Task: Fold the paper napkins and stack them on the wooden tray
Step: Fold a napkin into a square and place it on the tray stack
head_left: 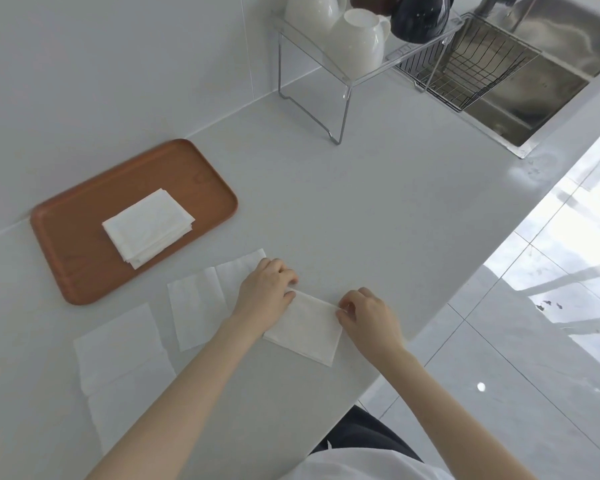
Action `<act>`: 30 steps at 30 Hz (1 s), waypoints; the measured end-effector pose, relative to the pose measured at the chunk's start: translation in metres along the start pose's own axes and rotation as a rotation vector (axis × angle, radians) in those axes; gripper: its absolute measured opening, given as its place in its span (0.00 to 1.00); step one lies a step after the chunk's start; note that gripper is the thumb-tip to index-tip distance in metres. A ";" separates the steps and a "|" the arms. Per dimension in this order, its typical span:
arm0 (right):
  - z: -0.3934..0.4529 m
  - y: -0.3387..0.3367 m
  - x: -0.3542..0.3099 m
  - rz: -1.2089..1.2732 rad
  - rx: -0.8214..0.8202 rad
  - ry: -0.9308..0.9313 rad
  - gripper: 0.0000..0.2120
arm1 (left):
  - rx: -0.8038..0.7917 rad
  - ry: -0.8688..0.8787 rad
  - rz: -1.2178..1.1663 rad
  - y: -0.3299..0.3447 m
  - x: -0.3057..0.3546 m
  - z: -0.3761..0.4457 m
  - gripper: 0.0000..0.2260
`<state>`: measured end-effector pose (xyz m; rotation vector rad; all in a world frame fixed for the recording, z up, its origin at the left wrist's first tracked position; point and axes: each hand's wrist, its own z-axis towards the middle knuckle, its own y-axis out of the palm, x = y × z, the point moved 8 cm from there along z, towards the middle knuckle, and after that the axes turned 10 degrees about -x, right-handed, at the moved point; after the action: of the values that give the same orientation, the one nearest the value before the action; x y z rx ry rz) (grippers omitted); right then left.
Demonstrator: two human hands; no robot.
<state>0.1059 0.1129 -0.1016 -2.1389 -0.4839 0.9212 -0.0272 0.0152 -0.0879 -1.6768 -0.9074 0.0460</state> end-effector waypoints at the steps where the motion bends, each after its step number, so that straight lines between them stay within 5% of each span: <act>1: 0.001 0.000 0.001 0.006 -0.003 0.002 0.06 | 0.004 -0.002 0.001 0.000 0.000 0.000 0.08; 10: 0.008 -0.010 -0.003 0.134 -0.023 -0.037 0.03 | 0.031 -0.006 -0.068 -0.006 0.000 -0.007 0.04; 14: 0.018 -0.033 -0.028 0.308 -0.042 -0.134 0.07 | 0.133 -0.057 -0.281 -0.031 -0.015 -0.027 0.04; 20: 0.039 -0.061 -0.101 0.366 -0.112 -0.369 0.07 | 0.311 -0.182 -0.711 -0.073 -0.062 -0.063 0.04; 30: 0.075 -0.061 -0.236 0.311 -0.215 -0.656 0.06 | 0.648 -0.343 -0.895 -0.137 -0.142 -0.122 0.11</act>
<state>-0.1109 0.0516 0.0176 -2.0995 -0.5935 1.8398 -0.1415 -0.1630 0.0082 -0.5812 -1.6269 0.0157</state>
